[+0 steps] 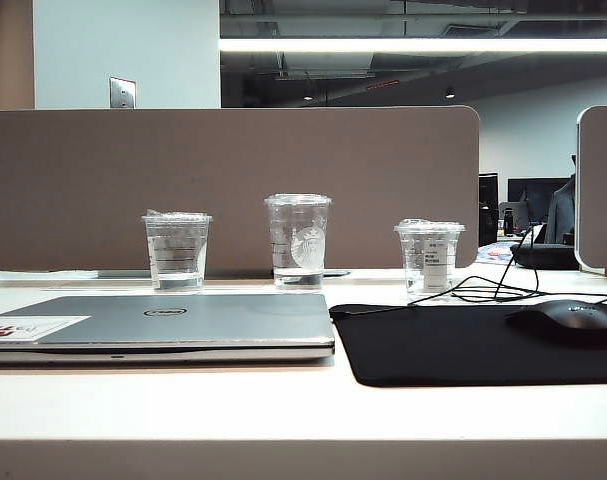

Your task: Pick up the coffee cup on the left and place it on the left side of the laptop.

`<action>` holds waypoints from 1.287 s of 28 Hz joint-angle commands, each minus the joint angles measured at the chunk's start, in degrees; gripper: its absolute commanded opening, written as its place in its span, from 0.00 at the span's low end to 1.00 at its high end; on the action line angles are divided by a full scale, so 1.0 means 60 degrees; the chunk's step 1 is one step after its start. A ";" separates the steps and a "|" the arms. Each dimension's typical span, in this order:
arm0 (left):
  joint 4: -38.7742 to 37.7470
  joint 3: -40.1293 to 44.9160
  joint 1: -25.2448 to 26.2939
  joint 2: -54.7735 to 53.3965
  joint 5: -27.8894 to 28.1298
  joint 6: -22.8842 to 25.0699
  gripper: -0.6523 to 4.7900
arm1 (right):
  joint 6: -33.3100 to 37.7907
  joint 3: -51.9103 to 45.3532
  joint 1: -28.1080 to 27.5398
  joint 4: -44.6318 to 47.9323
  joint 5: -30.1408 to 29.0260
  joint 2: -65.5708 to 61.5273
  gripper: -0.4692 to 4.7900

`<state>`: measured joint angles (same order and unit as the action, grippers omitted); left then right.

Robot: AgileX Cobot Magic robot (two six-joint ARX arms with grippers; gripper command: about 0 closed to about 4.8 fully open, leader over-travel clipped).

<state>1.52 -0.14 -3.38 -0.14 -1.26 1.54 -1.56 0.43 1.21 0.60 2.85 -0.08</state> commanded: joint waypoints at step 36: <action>0.3064 -0.2703 -0.0175 -0.5286 0.0535 -0.1585 0.11 | 0.0506 0.3865 0.0222 0.0663 -0.1778 -0.2943 0.08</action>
<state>16.88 -15.00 -3.75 -29.34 1.80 -6.92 1.65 22.50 1.96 2.26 -7.62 -16.49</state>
